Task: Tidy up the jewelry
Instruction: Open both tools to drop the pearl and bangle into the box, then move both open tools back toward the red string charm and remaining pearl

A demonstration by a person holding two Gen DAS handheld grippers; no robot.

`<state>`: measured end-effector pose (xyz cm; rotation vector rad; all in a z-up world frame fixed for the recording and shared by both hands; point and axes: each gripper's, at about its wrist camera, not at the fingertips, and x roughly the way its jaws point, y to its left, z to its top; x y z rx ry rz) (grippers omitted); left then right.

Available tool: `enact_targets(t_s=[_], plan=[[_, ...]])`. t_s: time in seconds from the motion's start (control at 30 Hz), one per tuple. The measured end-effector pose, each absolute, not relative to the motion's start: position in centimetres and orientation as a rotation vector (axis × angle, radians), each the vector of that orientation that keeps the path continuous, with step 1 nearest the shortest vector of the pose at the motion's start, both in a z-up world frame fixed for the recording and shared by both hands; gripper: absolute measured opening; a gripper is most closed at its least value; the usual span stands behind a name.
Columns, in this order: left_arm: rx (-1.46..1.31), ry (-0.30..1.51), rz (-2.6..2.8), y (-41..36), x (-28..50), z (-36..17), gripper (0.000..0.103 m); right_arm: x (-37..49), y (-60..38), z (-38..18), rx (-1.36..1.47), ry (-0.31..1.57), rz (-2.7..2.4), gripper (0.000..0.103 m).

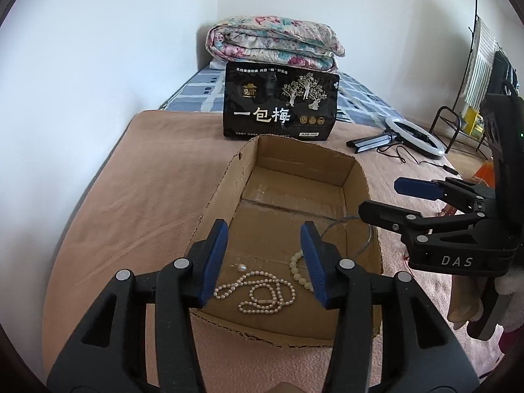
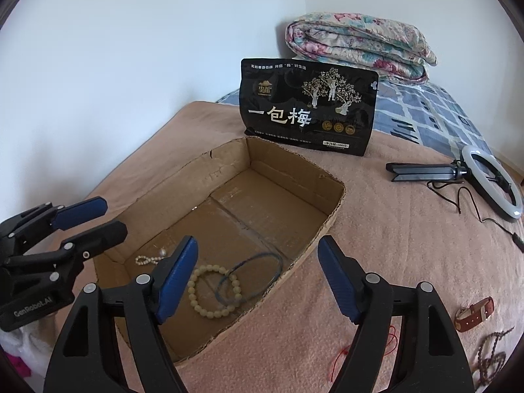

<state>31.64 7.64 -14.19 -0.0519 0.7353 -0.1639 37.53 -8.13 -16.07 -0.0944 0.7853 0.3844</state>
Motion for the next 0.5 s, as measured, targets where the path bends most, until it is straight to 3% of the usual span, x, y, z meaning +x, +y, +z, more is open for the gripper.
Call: enact_targets(t_s=[0.5], plan=[[-0.030, 0.699, -0.176, 6.3, 29.5, -11.8, 0.047, 35.3, -9.4, -13.2, -0.090, 0.737, 0.369, 0.076]])
